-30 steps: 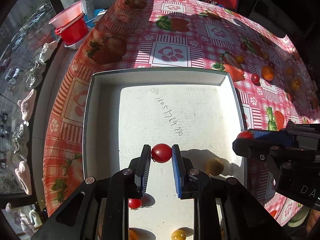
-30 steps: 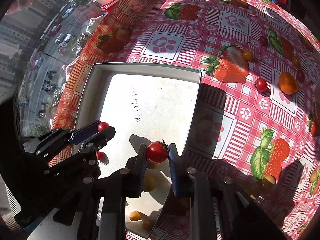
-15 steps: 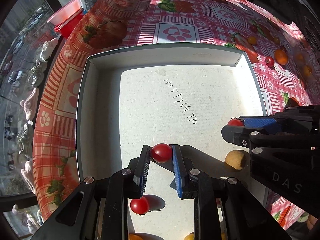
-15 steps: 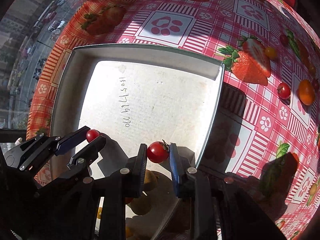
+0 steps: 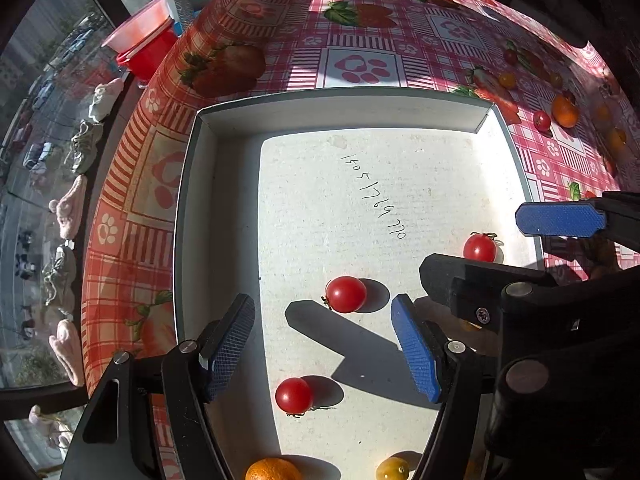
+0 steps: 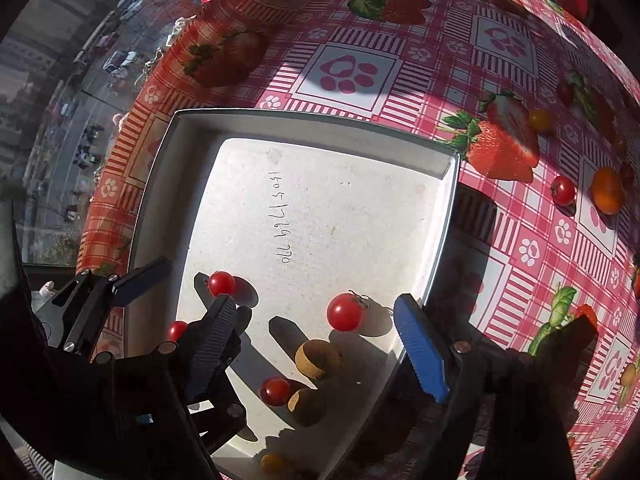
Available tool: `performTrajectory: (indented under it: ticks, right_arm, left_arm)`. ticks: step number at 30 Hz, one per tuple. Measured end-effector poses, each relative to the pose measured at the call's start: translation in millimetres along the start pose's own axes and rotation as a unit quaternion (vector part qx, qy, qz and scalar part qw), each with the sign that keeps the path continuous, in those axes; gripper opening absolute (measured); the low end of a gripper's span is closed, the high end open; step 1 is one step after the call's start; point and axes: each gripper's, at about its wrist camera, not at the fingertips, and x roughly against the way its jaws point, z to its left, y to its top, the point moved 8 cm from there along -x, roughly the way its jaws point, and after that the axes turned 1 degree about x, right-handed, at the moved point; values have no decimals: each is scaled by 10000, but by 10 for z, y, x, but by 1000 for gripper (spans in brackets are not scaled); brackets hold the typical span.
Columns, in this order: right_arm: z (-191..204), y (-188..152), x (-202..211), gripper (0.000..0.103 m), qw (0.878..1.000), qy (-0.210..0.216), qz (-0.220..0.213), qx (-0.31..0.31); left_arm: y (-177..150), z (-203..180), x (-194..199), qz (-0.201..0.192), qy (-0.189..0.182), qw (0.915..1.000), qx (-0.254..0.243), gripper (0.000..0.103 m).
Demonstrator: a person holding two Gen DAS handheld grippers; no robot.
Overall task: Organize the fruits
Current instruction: 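Move both open tools back over the kiwis on the tablecloth, then grasp a brown kiwi with the left tool while the right tool grasps another kiwi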
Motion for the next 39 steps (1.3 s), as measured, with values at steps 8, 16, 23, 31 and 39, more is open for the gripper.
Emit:
performTrajectory:
  ticks: [8, 16, 23, 31, 39]
  right_arm:
    - [-333, -181, 388, 84, 9986, -68, -305, -429]
    - [-1157, -825, 686, 84, 9874, -712, -464, -1331]
    - [-1701, -1516, 564, 84, 9753, -886, -87, -2023]
    - [-1716, -1583, 430, 83, 9762, -778, -147, -2020]
    - [-1689, -1494, 358, 43, 9795, -985, -272, -1734]
  left_arm:
    - [-26, -217, 205, -148, -3, 9994, -308, 72]
    - [15, -765, 533, -484, -278, 9944, -900, 72]
    - [32, -1476, 610, -529, -687, 9835, -1585, 72]
    - [-52, -1763, 431, -226, -664, 9815, -1784, 72]
    - [-83, -1799, 308, -56, -590, 9824, -1769, 72]
